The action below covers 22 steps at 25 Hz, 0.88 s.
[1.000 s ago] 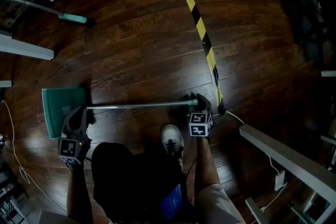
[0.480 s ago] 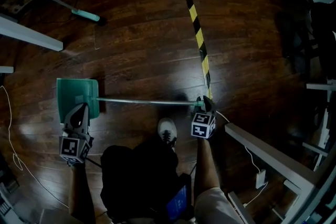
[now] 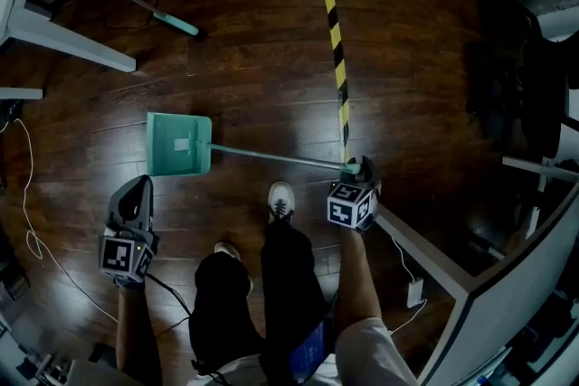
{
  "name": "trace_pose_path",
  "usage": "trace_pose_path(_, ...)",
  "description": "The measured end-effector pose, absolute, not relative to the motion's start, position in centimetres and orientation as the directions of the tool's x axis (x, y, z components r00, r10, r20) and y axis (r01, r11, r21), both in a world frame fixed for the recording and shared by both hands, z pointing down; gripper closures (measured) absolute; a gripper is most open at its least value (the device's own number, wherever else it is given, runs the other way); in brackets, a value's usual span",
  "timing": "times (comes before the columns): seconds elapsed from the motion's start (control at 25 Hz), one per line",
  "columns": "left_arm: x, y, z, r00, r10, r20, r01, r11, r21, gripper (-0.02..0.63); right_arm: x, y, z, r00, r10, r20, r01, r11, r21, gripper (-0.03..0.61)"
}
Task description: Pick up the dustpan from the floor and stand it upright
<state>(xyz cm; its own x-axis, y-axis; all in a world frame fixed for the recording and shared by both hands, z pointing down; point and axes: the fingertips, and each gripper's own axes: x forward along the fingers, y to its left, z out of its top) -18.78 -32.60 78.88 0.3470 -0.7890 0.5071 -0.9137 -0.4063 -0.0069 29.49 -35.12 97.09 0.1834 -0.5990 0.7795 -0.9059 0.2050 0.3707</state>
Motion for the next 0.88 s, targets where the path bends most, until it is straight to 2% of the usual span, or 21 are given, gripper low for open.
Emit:
trace_pose_path(0.44,-16.1,-31.5,66.1,0.319,-0.772,0.55,-0.937,-0.344,0.061,0.609,28.7,-38.2,83.9,0.261,-0.574,0.776,-0.836,0.269,0.479,0.445)
trace_pose_path(0.6,-15.7,-30.9,62.5,0.314,-0.787,0.531,-0.94,-0.336,0.056,0.609,26.9,-39.1,80.9,0.236,-0.596,0.767,-0.802,0.326,0.5,0.405)
trace_pose_path(0.88,-17.7,-29.0,58.0,0.29,-0.804,0.519,-0.948,-0.314,0.043,0.609,22.6,-38.4,78.7,0.186,-0.562,0.806,-0.784,0.41,0.467,0.371)
